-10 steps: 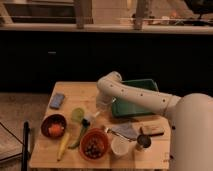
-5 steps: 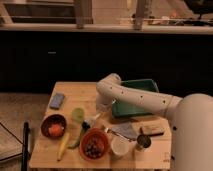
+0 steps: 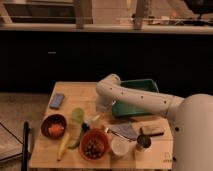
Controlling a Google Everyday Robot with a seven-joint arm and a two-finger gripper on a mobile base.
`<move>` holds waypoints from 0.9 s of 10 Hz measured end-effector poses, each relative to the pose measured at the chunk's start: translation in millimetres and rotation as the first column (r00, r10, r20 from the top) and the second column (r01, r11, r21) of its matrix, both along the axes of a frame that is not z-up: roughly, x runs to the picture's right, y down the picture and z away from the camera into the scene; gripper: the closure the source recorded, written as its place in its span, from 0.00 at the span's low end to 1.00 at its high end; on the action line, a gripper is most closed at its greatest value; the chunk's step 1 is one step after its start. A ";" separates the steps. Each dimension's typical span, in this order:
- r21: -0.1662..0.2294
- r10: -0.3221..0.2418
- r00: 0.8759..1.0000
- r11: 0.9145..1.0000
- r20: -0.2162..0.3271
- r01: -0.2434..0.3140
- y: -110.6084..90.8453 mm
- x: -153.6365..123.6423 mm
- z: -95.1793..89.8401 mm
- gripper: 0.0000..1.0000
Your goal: Place brush in table surface
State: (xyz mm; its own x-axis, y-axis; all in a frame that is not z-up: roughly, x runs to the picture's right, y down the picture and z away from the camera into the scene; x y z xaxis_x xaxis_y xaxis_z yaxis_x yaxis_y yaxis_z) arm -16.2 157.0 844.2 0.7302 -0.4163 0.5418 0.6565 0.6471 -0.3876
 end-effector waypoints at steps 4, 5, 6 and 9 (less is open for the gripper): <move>0.017 -0.037 0.999 0.999 0.024 0.037 -8.7 -8.7 5.3 0.52; 0.022 -0.048 0.999 0.999 0.026 0.047 -11.6 -8.8 6.7 0.41; 0.028 -0.062 0.998 0.998 0.028 0.061 -14.9 -9.8 8.2 0.29; 0.040 -0.082 0.996 0.996 0.031 0.081 -23.3 -12.6 10.2 0.20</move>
